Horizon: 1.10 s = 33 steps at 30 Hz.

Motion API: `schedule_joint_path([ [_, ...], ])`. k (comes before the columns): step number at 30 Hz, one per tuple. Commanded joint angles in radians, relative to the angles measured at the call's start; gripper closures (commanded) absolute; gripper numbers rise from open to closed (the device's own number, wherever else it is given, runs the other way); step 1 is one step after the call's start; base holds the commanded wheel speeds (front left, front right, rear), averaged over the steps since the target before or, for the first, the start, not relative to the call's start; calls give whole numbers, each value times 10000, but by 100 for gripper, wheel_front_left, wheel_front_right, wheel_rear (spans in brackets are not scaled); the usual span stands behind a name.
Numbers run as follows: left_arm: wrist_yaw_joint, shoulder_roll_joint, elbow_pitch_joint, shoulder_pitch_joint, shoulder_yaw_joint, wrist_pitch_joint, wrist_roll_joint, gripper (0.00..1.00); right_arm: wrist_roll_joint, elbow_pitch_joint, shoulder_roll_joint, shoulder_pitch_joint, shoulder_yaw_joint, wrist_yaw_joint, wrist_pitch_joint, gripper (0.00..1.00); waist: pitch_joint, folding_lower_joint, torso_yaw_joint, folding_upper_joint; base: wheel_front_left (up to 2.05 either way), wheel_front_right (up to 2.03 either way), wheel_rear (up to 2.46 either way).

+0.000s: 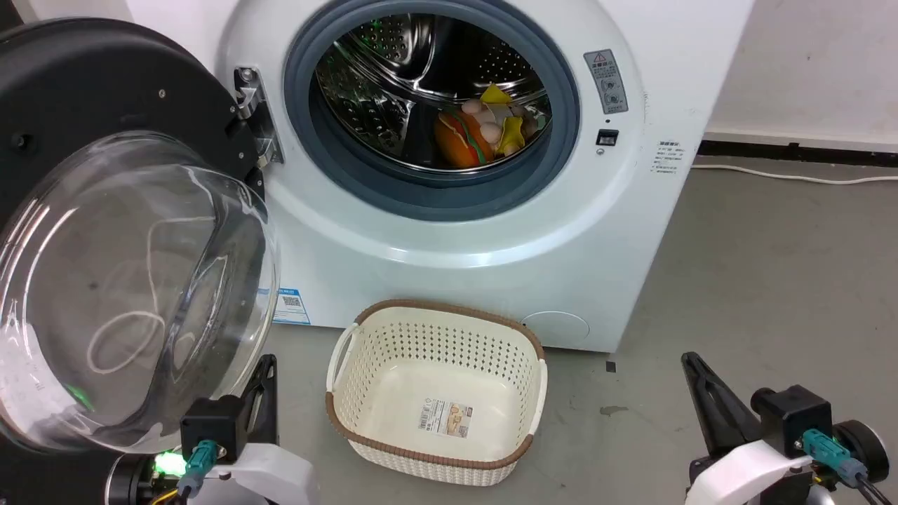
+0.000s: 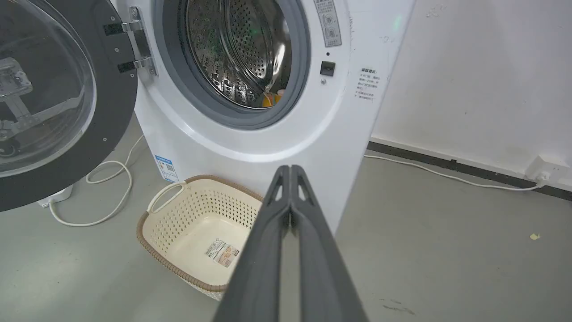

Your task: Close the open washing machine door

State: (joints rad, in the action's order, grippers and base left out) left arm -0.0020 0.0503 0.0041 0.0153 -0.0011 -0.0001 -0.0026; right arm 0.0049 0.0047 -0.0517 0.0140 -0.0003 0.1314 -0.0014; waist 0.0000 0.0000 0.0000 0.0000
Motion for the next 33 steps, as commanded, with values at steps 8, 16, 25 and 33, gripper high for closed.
schedule_joint_path([
  [8,20,-1,-41,-153,11,1,26,100,-49,-47,15,-140,3,-7,14,100,0,0,0,0,0,0,0],
  [16,20,-1,-41,-153,11,1,26,100,-49,-47,15,-140,3,-7,14,100,0,0,0,0,0,0,0],
  [25,20,-1,-41,-153,11,1,26,100,-49,-47,15,-140,3,-7,14,100,0,0,0,0,0,0,0],
  [33,20,-1,-41,-153,11,1,26,100,-49,-47,15,-140,3,-7,14,100,0,0,0,0,0,0,0],
])
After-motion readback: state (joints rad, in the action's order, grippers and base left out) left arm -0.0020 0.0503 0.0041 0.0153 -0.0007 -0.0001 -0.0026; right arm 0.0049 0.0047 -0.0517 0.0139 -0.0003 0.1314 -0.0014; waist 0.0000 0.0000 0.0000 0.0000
